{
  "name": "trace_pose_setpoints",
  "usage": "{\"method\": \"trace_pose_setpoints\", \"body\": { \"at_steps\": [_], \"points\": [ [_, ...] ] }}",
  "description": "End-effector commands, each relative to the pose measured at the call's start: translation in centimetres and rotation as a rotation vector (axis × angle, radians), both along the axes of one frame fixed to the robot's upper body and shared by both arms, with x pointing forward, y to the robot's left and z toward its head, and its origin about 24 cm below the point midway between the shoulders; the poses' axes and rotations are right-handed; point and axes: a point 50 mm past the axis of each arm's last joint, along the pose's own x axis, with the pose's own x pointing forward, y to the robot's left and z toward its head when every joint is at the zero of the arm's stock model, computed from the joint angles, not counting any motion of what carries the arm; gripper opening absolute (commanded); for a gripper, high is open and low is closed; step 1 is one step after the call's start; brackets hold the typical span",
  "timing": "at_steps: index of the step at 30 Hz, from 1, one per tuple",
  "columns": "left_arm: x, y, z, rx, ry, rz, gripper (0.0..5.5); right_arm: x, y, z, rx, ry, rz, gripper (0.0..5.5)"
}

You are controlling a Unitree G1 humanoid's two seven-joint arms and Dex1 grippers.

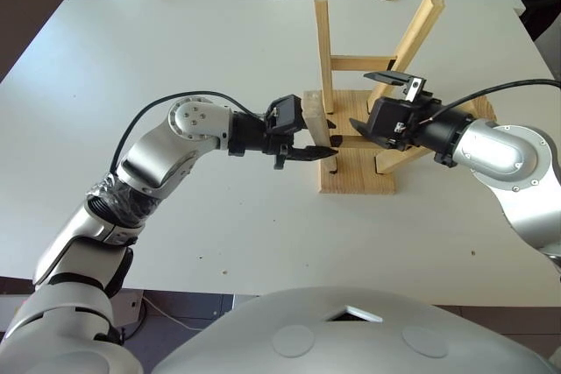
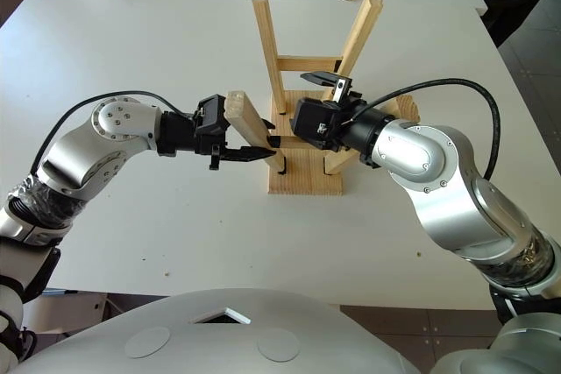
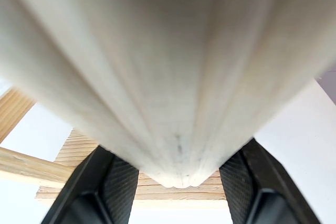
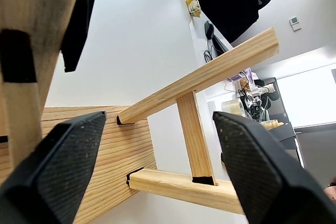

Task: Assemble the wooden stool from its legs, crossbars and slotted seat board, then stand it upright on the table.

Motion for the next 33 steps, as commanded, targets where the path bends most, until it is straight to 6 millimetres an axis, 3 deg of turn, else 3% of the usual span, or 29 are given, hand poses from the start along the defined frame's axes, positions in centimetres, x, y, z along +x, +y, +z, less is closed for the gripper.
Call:
{"method": "trace_pose_setpoints", "body": {
  "at_steps": [1,4,7,10,21,26,33],
  "points": [
    [-0.3,3.6,-7.5,0.425,0.224,0.174,2.06,-1.2,-0.2,-3.4,-0.045,0.257,0.041,3.76],
    [-0.2,3.4,-7.4,0.423,0.222,0.167,2.06,-0.6,0.1,-2.7,0.002,0.201,0.018,3.76],
    [-0.6,3.9,-7.7,0.432,0.235,0.170,2.06,1.3,0.5,0.5,0.237,0.077,-0.076,3.76],
    [-0.8,4.1,-8.0,0.438,0.244,0.173,2.06,1.3,0.7,2.4,0.424,0.039,-0.075,3.76],
    [-1.4,4.2,-8.2,0.442,0.257,0.179,2.06,0.6,-0.6,4.3,0.668,-0.101,-0.193,3.76],
    [-1.5,4.4,-8.2,0.445,0.261,0.182,2.06,-1.4,0.0,1.7,0.647,-0.046,-0.170,3.76],
    [-1.2,4.5,-8.0,0.458,0.255,0.167,2.06,-2.5,-1.1,-6.1,0.421,0.121,-0.299,3.76]
  ]
}}
